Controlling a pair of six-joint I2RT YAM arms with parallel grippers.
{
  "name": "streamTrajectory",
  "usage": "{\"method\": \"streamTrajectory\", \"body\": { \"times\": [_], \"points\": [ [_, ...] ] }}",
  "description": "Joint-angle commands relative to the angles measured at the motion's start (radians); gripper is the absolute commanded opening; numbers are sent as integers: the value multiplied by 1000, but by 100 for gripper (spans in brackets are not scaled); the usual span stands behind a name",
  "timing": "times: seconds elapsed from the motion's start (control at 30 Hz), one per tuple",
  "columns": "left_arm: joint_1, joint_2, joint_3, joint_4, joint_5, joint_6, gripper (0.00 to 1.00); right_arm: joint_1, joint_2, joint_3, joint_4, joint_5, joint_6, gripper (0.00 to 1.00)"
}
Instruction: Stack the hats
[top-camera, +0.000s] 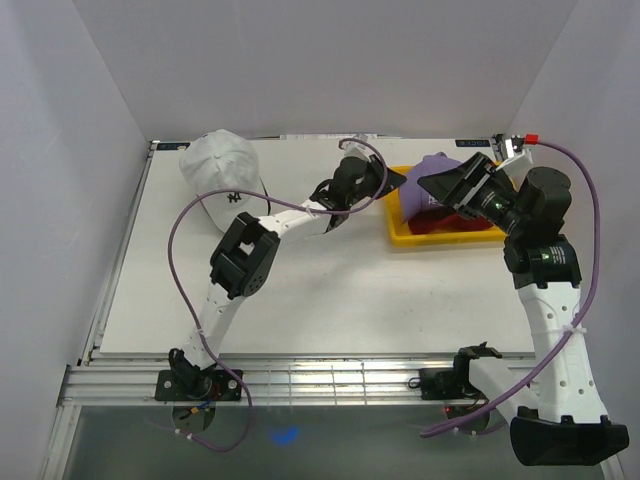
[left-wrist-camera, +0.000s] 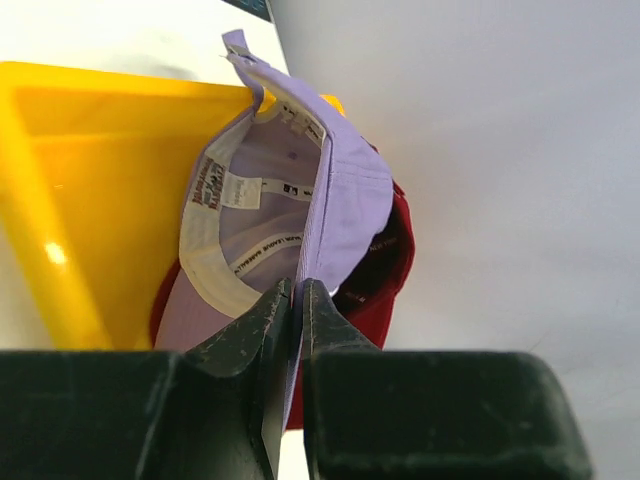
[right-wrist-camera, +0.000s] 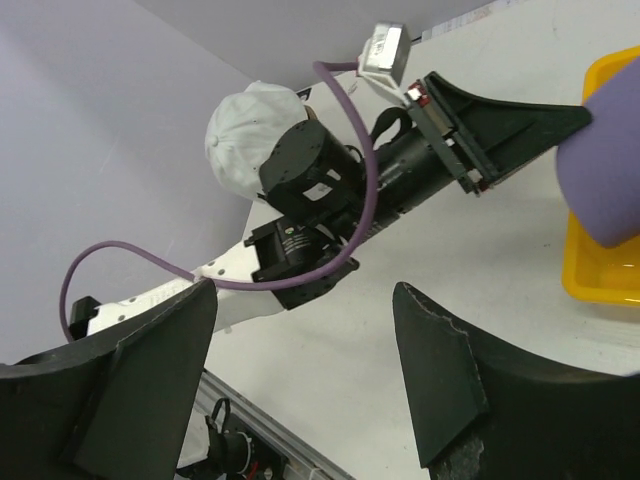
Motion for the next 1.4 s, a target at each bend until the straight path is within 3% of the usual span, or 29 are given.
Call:
{"method": "streamTrajectory", "body": {
  "times": [0.0, 0.17, 0.63, 1.0, 1.37],
  "points": [
    [15, -158, -131, 44, -40, -81, 0, 3, 20, 37, 2, 16, -27, 77],
    [34, -274, -302, 76, -49, -99, 0, 2, 54, 30, -18, 42, -68, 77],
    [52, -405, -517, 79, -28, -128, 0, 3, 238, 17, -35, 165, -188, 78],
    [64, -387, -548, 96, 55, -112, 0, -3, 499, 106, -21, 240, -256, 79],
    [110, -347, -559, 95, 149, -113, 0, -26, 652, 175, -22, 288, -265, 79]
  ]
}}
